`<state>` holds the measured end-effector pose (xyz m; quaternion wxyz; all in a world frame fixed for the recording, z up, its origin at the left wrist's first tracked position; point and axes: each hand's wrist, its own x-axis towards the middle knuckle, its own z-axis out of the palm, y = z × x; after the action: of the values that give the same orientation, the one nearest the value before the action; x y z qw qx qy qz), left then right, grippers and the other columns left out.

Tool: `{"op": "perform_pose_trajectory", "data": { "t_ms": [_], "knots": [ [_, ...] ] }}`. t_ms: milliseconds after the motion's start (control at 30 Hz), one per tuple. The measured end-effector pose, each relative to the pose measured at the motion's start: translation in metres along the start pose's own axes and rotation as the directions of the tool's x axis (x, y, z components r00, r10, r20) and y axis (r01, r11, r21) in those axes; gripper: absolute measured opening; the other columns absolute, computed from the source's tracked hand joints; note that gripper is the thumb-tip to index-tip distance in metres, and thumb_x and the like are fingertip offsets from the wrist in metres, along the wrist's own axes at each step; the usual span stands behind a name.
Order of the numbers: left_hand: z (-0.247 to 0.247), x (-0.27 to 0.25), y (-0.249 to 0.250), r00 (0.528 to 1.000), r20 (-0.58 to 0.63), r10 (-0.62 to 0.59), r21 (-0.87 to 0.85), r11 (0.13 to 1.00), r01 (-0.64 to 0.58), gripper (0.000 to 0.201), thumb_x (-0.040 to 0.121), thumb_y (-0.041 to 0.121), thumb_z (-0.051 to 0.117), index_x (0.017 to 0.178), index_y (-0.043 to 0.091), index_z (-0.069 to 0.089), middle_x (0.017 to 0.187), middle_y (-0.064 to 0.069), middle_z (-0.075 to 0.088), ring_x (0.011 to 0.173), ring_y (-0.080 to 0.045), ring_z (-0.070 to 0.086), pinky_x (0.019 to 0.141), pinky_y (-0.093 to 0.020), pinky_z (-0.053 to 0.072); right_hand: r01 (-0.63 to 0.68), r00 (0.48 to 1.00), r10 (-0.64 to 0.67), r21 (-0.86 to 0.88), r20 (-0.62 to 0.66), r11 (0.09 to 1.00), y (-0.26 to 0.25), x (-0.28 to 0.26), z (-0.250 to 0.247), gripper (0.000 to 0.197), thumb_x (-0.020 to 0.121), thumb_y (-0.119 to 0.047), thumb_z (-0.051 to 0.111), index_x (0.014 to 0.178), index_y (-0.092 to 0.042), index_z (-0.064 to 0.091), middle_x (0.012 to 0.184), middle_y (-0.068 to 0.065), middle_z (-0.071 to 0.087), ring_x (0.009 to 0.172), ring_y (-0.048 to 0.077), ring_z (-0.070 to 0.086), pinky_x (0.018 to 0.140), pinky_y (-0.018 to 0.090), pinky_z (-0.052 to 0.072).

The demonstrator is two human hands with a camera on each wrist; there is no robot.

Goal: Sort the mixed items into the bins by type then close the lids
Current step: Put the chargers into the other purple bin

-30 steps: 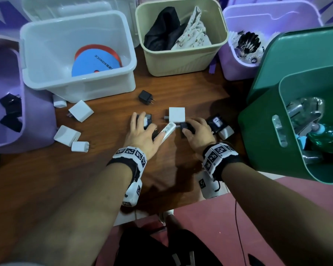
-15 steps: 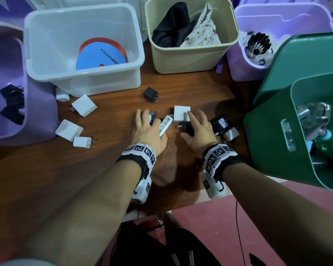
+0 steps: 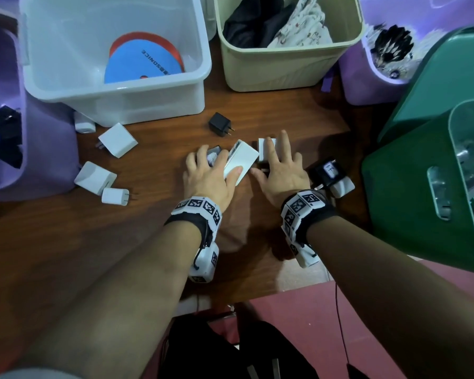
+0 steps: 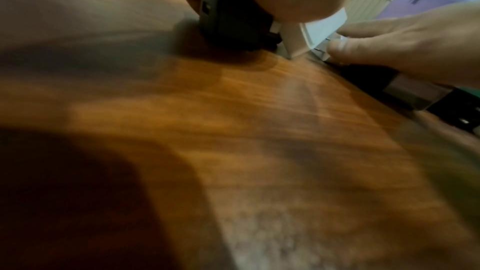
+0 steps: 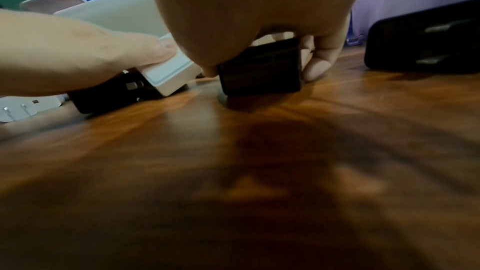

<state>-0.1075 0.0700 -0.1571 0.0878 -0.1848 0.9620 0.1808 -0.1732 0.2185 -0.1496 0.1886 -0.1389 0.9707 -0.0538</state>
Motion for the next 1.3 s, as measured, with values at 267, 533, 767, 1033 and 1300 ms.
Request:
{"op": "perform_pose_trajectory", "data": {
  "t_ms": [267,533,767,1033,1300],
  "knots": [
    [-0.002,0.008,0.0,1.0,0.0,-0.02,-0.016,1.0,0.02,0.051,0.092,0.056,0.042,0.133,0.026,0.046,0.137,-0.009,0.036,0.126,-0.028,0.033,0.081,-0.039,0.047,-0.033,0.996,0.037,0.046,-0.083,0.998,0.001,0.005,0.003,0.069,0.092,-0.052,0.043,0.149,-0.029,0.011,0.151,0.008,0.016,0.121,0.031,0.039,0.079,0.042,0.049],
    [-0.006,0.017,-0.006,0.998,-0.017,-0.054,-0.044,0.998,0.053,0.049,0.092,0.055,0.043,0.131,0.025,0.049,0.14,-0.006,0.038,0.127,-0.027,0.034,0.08,-0.039,0.047,-0.102,0.987,0.116,0.129,-0.114,0.986,0.0,0.005,0.005,0.073,0.087,-0.05,0.053,0.145,-0.022,0.019,0.146,0.011,0.022,0.122,0.03,0.043,0.073,0.038,0.048],
    [-0.006,0.02,-0.008,0.997,-0.043,-0.06,-0.047,0.997,0.058,0.048,0.093,0.054,0.043,0.13,0.024,0.05,0.141,-0.004,0.039,0.127,-0.027,0.035,0.078,-0.037,0.045,-0.101,0.988,0.111,0.1,-0.105,0.99,-0.004,0.004,0.005,0.076,0.087,-0.052,0.05,0.148,-0.026,0.013,0.149,0.006,0.018,0.123,0.027,0.041,0.073,0.038,0.048],
    [-0.013,0.027,-0.014,0.996,-0.081,-0.036,-0.069,0.997,0.031,0.047,0.093,0.054,0.044,0.125,0.021,0.057,0.127,-0.005,0.05,0.112,-0.029,0.044,0.075,-0.035,0.043,-0.109,0.992,0.115,0.118,-0.043,0.987,-0.008,0.003,-0.003,0.069,0.092,-0.042,0.048,0.149,-0.028,0.012,0.15,0.002,0.017,0.126,0.025,0.038,0.076,0.037,0.047],
    [-0.019,0.026,-0.014,0.984,-0.036,-0.177,-0.242,0.956,0.163,0.051,0.098,0.048,0.035,0.112,0.004,0.056,0.12,-0.01,0.053,0.104,-0.031,0.053,0.08,-0.037,0.042,-0.143,0.989,0.149,0.228,-0.008,0.963,-0.012,-0.004,-0.006,0.064,0.093,-0.041,0.048,0.147,-0.028,0.017,0.151,0.004,0.016,0.132,0.027,0.035,0.089,0.044,0.048]
  ]
}}
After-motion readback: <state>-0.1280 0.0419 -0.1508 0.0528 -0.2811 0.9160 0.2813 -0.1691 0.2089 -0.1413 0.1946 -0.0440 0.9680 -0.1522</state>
